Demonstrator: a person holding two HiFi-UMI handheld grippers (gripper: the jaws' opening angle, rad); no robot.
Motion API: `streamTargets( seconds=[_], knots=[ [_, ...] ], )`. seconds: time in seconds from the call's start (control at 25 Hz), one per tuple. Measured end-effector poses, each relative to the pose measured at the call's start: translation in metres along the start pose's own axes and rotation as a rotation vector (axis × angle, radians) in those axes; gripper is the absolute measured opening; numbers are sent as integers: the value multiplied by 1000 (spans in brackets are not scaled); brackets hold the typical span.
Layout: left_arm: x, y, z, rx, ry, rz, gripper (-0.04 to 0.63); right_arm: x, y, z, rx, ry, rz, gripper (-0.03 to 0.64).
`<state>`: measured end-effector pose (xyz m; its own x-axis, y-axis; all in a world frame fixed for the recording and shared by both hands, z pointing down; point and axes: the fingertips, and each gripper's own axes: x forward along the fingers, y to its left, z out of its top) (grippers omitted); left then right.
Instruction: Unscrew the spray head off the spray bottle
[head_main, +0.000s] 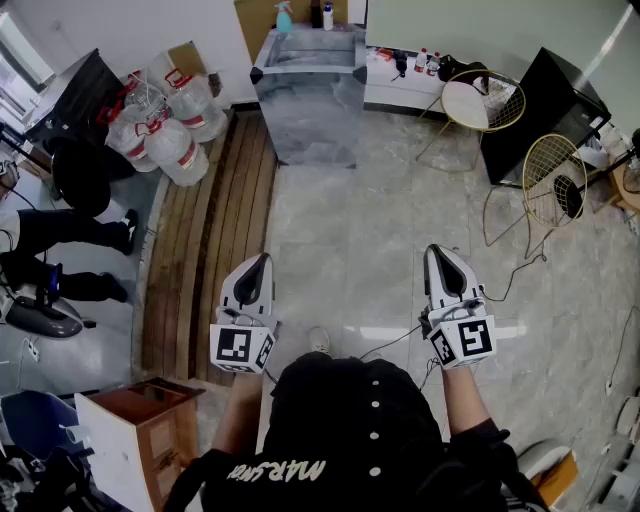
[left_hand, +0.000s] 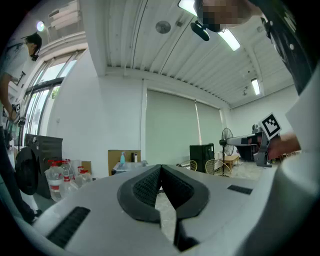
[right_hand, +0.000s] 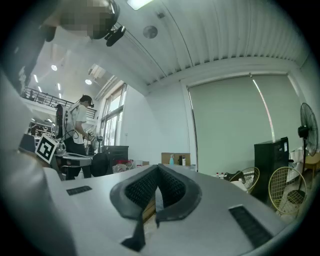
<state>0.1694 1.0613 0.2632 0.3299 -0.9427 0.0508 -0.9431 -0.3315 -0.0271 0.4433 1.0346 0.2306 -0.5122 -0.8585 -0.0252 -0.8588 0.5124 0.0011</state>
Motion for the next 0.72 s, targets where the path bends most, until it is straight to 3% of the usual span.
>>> streamTargets(
  seconds=[0.72],
  knots=[
    [18,69,-7,30,4,-50,25,55,18,-8,22,-12,-62,14]
  ],
)
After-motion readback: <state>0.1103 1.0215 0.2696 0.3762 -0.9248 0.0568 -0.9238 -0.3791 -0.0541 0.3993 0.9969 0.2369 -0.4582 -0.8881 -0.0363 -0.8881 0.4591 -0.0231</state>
